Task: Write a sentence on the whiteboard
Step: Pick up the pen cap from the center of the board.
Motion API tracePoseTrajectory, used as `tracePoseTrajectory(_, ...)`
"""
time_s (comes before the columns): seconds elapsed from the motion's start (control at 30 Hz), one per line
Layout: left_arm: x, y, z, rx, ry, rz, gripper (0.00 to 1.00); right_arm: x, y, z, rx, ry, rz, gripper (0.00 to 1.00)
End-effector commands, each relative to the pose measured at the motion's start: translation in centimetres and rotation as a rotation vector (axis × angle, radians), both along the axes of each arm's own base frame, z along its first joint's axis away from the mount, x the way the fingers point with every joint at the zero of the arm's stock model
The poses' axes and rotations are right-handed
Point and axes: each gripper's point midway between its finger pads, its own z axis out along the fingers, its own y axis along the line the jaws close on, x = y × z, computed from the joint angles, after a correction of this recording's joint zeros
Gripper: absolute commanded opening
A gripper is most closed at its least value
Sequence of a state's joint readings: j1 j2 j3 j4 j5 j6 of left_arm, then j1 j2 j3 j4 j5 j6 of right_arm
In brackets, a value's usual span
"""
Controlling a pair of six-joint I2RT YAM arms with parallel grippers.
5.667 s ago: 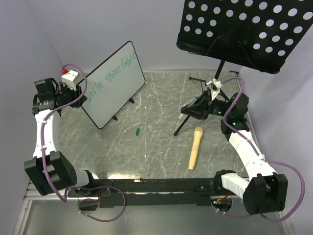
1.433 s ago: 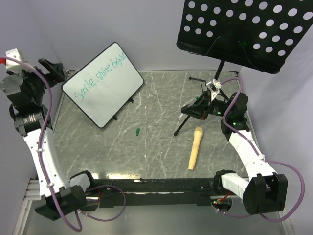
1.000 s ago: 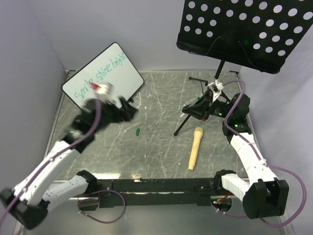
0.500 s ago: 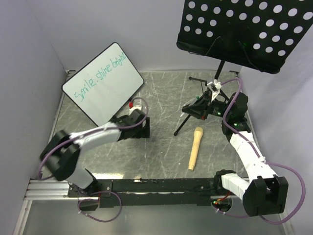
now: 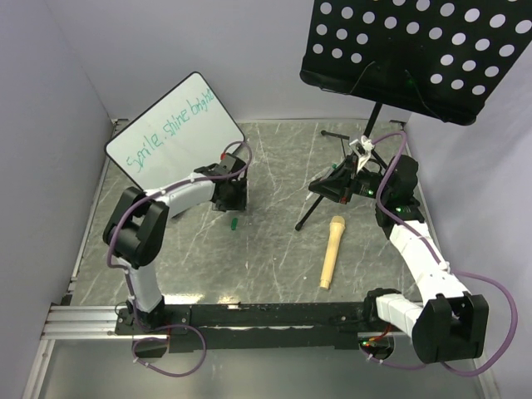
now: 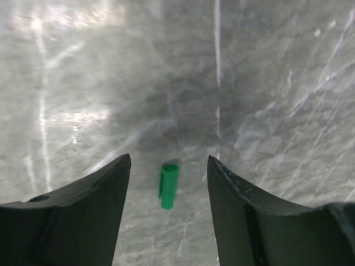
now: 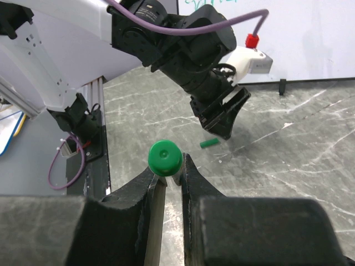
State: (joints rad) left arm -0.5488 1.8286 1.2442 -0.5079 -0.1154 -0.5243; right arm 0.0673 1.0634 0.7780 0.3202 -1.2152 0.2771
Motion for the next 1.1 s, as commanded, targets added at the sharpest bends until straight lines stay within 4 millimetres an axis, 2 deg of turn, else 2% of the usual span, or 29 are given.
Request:
tracePoseTrajectory(0.0,-1.6,-1.5,-0.3,-0.027,0.087,-0.095,0.62,0.3,-0.1,0.8,-0.006,-0.054,0.003,0.00)
tracePoseTrajectory(0.27,-2.8,-1.3,-2.2,-0.013,0.171,-0.113,0.55,0.3,-0.1,0.8,-0.004,-0.053,0.006,0.00)
tracePoseTrajectory(0.63,-4.0,-0.4,-3.3,0.060,0.267,-0.115,0.43,0.0,0.0,1.1,0.001,-0.059,0.012,0.00)
tracePoseTrajectory(0.93,-4.4,0.6,-4.0,0.205,0.294,-0.117,0.38,-0.2,-0.1,1.4,0.004,-0.067,0.017,0.00)
tracePoseTrajectory(1.03,-4.6,0.9,-4.1,0.249,0.303,-0.117,0.32,-0.3,0.0,1.4,0.005,-0.068,0.020,0.00)
tracePoseTrajectory(1.07,-4.5,0.9,-4.0,0.252,0.298,-0.119,0.27,-0.4,0.0,1.4,0.006,-0.068,0.021,0.00)
